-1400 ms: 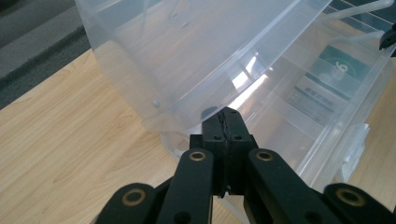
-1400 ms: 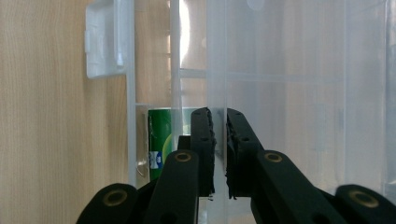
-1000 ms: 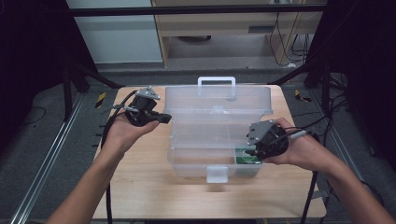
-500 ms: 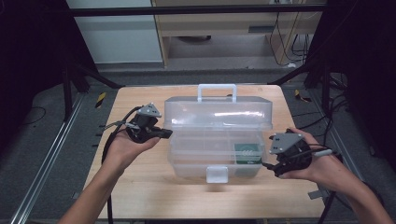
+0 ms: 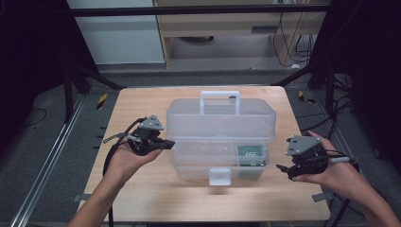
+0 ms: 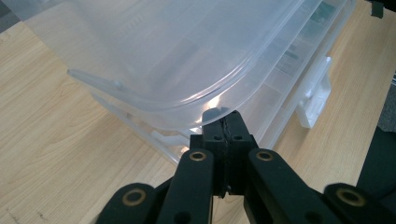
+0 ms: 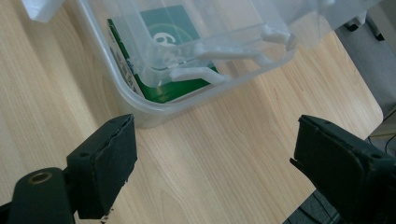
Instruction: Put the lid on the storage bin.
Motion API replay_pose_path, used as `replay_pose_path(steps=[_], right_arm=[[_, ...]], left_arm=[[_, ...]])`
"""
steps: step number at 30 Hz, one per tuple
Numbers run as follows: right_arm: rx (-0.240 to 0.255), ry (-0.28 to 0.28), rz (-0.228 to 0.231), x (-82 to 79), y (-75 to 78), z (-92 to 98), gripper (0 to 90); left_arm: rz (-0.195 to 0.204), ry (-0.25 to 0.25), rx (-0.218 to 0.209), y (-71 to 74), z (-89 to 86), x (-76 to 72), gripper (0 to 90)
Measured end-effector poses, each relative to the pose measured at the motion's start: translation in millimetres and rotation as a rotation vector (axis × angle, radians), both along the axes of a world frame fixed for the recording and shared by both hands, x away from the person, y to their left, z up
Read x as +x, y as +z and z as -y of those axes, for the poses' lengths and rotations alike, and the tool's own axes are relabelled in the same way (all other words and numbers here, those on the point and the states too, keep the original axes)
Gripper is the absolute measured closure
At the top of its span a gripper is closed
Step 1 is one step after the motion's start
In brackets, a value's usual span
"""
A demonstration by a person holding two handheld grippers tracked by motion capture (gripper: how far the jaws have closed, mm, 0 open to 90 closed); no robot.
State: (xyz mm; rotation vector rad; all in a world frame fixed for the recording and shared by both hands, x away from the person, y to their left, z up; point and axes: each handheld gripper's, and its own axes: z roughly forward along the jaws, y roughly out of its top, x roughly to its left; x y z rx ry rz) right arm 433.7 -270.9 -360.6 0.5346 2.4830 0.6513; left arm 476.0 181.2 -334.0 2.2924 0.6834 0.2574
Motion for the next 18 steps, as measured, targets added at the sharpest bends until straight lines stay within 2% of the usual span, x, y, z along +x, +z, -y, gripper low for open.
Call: replay_pose_path(steps=[10,18], right_arm=[[-0.002,-0.039,0.003,4.8,-5.8,6.5,13.9],[-0.004,-0.059,-0.007,5.6,-12.2,13.4,14.0]], left_arm=[[0.004,-0.004,-0.007,-10.9,-2.4,-9.5,89.9],[0.000,-0.014,0.009,-19.1,-4.0,-16.1,89.8]])
